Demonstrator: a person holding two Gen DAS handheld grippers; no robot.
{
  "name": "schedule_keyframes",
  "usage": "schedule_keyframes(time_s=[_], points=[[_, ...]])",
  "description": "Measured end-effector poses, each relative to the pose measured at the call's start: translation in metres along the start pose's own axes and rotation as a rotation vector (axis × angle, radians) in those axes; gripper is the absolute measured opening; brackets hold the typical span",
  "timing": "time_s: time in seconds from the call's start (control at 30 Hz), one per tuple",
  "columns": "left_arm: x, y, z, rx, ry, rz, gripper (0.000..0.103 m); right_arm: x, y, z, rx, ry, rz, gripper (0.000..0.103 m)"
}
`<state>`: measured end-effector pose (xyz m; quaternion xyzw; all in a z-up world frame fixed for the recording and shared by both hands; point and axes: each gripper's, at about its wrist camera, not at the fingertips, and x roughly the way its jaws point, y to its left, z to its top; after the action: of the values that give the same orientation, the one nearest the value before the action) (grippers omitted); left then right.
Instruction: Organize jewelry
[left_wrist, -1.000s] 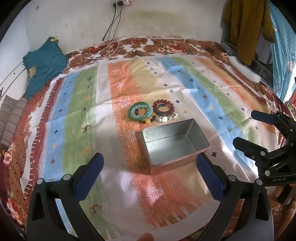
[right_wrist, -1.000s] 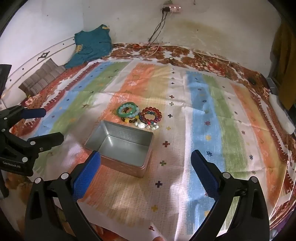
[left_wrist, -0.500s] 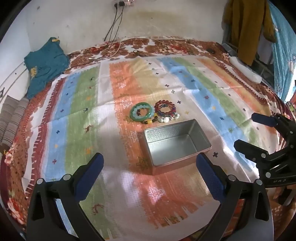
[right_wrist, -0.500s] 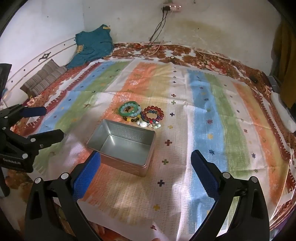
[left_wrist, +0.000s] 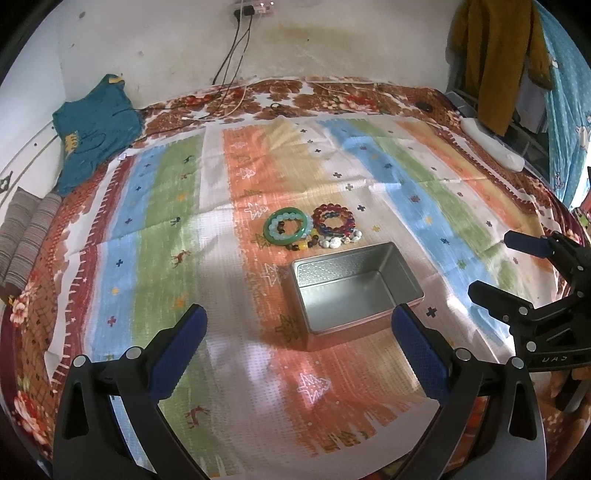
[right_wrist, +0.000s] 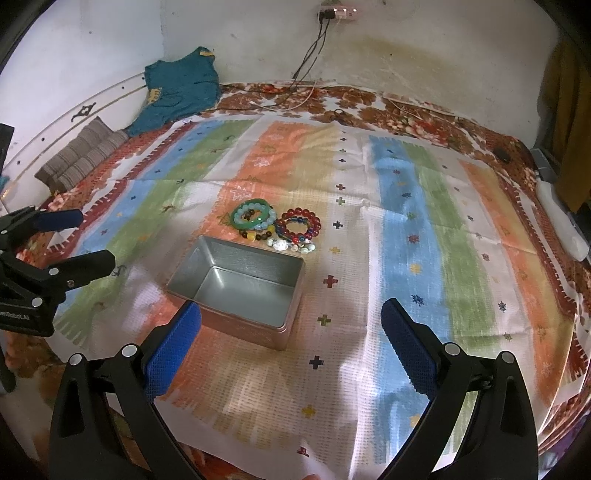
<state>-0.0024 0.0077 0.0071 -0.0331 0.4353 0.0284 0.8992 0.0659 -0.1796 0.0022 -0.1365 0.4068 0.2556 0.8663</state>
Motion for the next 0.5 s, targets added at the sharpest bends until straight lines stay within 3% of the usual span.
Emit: schedule_keyframes(time_s=[0.5], points=[[0.0016,0.0034,-0.0028,0.006,0.019,-0.002,0.097,0.0010,-0.0005,-0.0016,0.001,0.007,-0.005,0.099]])
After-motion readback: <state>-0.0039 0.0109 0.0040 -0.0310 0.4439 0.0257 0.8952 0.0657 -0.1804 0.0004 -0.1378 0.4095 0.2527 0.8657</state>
